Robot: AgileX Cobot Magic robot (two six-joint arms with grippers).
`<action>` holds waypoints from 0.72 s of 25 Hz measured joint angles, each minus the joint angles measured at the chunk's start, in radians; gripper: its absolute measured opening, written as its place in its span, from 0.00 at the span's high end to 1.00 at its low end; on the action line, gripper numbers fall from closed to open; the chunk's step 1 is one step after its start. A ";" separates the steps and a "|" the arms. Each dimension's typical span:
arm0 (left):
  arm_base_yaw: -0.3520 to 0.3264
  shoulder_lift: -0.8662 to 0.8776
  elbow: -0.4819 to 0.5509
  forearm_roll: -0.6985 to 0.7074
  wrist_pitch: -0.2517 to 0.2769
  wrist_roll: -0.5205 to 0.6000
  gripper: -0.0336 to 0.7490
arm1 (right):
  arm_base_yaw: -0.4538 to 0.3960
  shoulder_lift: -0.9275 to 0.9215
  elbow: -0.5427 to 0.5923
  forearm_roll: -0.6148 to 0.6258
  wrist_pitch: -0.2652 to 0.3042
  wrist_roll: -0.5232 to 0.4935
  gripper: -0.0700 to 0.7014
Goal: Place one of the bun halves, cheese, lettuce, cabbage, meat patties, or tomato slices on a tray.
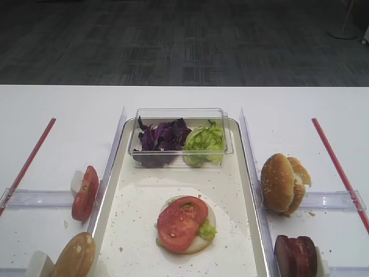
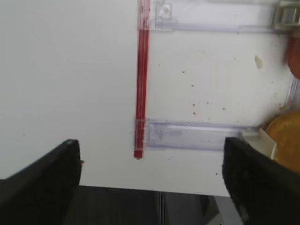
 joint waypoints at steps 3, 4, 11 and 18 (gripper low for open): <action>0.000 -0.094 0.086 -0.021 -0.006 -0.003 0.23 | 0.000 0.000 0.000 0.000 0.000 0.000 0.68; 0.000 -0.127 0.109 -0.029 -0.007 -0.003 0.23 | 0.000 0.000 0.000 0.000 0.000 0.000 0.68; 0.000 -0.354 0.266 -0.054 -0.007 -0.007 0.23 | 0.000 0.000 0.000 0.000 0.000 0.000 0.68; 0.000 -0.599 0.356 -0.052 -0.013 -0.005 0.23 | 0.000 0.000 0.000 0.000 0.000 0.000 0.68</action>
